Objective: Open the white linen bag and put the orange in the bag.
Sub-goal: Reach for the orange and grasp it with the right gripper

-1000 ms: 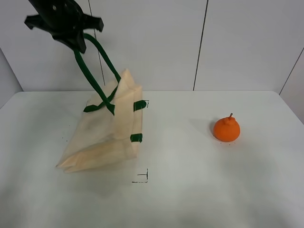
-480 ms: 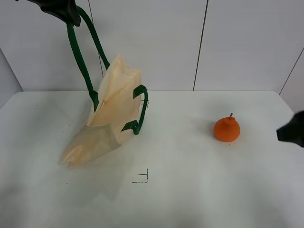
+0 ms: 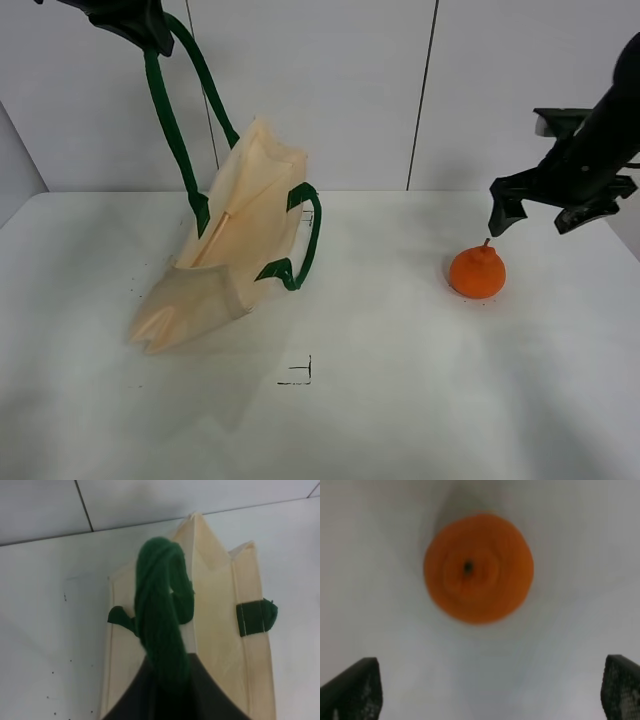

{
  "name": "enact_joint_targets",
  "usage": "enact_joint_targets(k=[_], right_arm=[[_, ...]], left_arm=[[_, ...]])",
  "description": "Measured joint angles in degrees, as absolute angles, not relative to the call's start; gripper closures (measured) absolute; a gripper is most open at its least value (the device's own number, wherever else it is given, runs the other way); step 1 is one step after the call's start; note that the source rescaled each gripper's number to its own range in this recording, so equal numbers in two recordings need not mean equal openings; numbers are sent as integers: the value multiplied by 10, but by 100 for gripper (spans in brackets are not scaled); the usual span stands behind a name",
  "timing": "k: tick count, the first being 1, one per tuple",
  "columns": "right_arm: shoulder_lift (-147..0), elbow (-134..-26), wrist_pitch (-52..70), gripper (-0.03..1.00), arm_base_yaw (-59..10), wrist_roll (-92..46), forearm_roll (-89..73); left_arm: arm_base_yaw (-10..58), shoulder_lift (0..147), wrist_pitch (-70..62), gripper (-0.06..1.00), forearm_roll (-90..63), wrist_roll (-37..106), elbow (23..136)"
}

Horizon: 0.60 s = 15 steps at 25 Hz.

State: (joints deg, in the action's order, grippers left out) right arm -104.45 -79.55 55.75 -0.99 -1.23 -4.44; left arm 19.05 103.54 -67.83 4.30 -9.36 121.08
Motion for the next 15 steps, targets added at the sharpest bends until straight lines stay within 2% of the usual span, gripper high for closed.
enact_joint_targets(k=[7,15], right_arm=[[-1158,-854,556,-3,-10,-23,-44],[-1166,-855,555,-3,-23,-44,-38]], left_arm=[[191,1035,-678,94,43,-92,1211],[191,1035,-678,94,43,-92,1211]])
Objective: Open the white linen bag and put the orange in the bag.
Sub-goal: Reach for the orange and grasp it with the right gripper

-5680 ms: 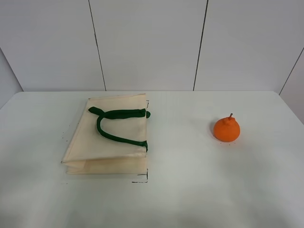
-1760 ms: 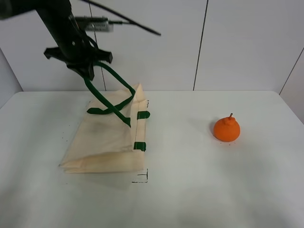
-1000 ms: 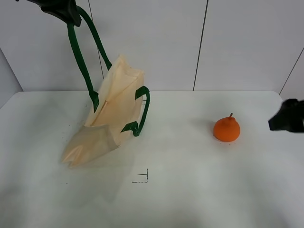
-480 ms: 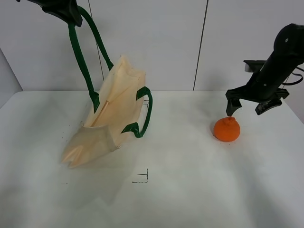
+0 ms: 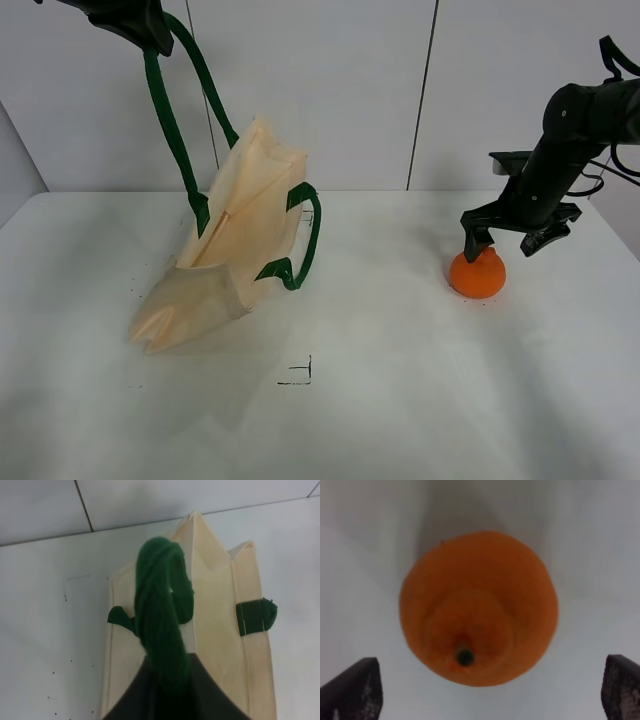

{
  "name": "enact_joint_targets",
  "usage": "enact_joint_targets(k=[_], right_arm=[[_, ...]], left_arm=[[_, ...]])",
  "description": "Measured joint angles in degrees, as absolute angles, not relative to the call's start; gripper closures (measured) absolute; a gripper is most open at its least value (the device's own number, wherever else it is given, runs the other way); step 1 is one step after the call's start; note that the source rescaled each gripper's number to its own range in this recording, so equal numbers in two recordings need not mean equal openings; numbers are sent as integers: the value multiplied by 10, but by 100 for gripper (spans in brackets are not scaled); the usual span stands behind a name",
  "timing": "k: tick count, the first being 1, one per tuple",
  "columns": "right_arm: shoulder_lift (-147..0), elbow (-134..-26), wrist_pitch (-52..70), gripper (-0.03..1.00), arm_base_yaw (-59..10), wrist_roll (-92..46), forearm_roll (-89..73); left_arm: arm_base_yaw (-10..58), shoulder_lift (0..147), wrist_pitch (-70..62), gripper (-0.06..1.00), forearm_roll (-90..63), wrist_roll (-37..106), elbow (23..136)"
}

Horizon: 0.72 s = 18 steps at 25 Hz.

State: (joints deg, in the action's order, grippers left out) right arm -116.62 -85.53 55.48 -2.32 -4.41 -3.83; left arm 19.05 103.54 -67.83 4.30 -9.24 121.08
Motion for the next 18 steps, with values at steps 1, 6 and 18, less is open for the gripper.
enact_joint_targets(k=[1,6,18], right_arm=[[-1166,-855,554,-3,-26,-45,-39],[-1166,-855,534,-3,-30,-47,-39],[-1222,-857,494,-3,-30,-60,-48]], left_arm=[[191,1035,-678,94,43,-92,1211],[191,1035,-678,94,43,-92,1211],[191,1035,-678,94,43,-92,1211]])
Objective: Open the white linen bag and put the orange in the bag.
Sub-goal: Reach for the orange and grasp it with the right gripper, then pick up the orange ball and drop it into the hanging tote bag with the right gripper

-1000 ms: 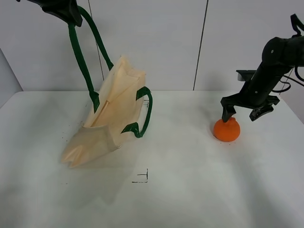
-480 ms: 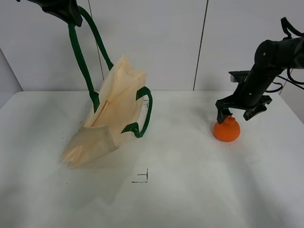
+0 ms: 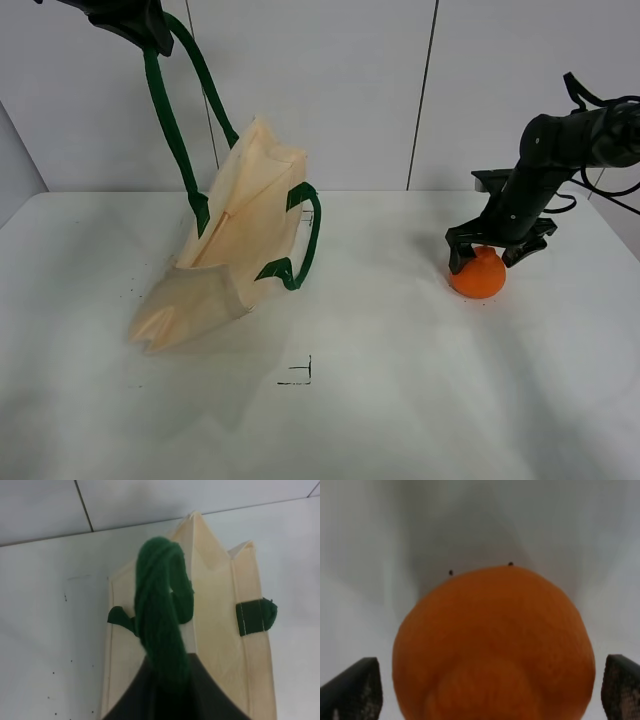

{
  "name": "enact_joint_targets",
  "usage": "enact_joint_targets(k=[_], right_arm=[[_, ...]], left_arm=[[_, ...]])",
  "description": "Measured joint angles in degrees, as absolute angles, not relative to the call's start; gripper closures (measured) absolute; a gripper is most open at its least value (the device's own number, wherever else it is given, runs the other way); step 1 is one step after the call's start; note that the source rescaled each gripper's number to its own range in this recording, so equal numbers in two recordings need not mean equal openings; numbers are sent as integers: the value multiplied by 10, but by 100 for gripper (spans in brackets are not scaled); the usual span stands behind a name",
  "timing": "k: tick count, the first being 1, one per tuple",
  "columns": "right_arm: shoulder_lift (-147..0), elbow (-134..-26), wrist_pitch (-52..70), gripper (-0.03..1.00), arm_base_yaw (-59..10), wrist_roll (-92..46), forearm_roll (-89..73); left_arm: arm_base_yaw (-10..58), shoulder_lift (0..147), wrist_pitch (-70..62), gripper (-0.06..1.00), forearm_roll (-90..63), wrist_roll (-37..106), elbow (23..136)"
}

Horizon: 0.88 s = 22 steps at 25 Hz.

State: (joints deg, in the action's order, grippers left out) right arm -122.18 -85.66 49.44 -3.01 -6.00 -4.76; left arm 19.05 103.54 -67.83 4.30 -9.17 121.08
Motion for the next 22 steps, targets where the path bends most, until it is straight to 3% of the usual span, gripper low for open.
enact_joint_targets(k=[11,13,16,17,22], right_arm=[[-1238,-857,492,4,-30,-60,-46],[-1239,-857,492,19,-30,-60,-46],[-1239,-863,502,80,-30,-60,-46],[-1239,-869,512,94,-30,-60,-46],[-1235,-931,576,97,-30,-74,-48]], left_arm=[[191,1035,-678,94,41,-92,1211],[191,1035,-678,94,41,-92,1211],[191,1035,-678,94,41,-92,1211],[191,1035,-678,94,40,-92,1211],[191,1035,-678,94,40,-92,1211]])
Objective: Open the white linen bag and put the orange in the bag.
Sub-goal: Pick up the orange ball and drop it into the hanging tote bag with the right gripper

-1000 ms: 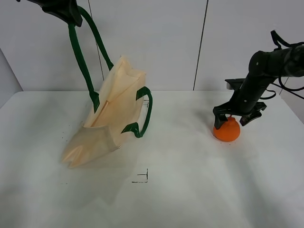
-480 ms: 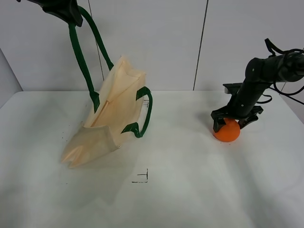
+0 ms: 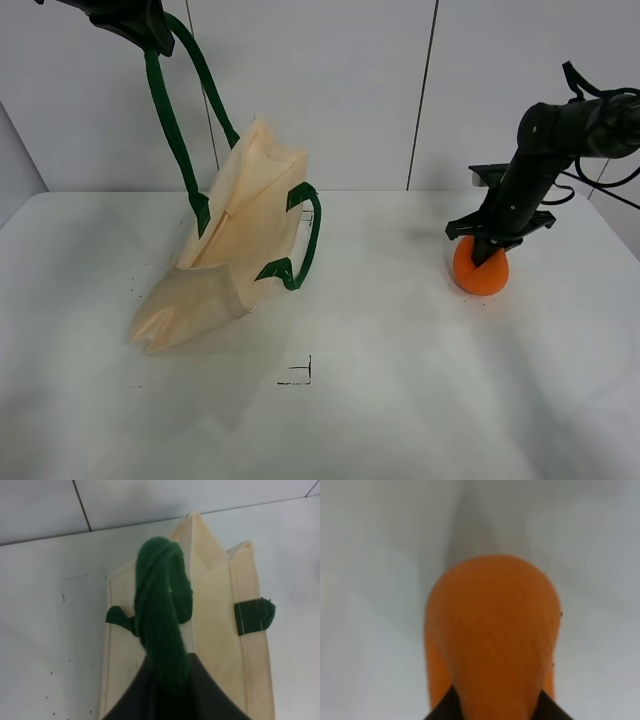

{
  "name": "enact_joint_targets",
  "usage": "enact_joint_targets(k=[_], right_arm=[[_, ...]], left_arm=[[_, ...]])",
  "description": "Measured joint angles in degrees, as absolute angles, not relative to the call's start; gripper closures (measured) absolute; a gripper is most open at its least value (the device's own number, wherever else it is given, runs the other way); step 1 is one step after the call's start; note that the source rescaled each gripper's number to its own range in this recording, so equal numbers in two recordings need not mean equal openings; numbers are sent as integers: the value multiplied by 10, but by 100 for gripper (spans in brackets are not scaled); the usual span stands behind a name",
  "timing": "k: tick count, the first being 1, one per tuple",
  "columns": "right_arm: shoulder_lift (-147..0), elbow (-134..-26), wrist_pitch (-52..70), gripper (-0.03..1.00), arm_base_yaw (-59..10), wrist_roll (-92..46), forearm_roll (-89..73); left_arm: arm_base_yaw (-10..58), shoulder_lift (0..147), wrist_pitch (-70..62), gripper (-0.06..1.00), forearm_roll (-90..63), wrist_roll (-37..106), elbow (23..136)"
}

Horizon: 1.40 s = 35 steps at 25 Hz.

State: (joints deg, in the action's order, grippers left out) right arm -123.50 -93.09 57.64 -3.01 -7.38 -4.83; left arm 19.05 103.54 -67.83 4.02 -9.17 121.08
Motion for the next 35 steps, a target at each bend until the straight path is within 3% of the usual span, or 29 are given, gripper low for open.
enact_joint_targets(k=[7,12,25,35], right_arm=[[-1168,-1071,642,97,-35,-92,-171],[-1142,-1138,653,97,-80,-113,-272],[-1190,-1143,600,97,-288,-137,-292],[-1290,-1143,493,97,-341,-137,-298]], left_arm=[[191,1028,-678,94,40,-92,1211],[191,1027,-678,94,40,-92,1211],[191,1027,-678,94,39,-91,1211],[191,1027,-678,94,39,-91,1211]])
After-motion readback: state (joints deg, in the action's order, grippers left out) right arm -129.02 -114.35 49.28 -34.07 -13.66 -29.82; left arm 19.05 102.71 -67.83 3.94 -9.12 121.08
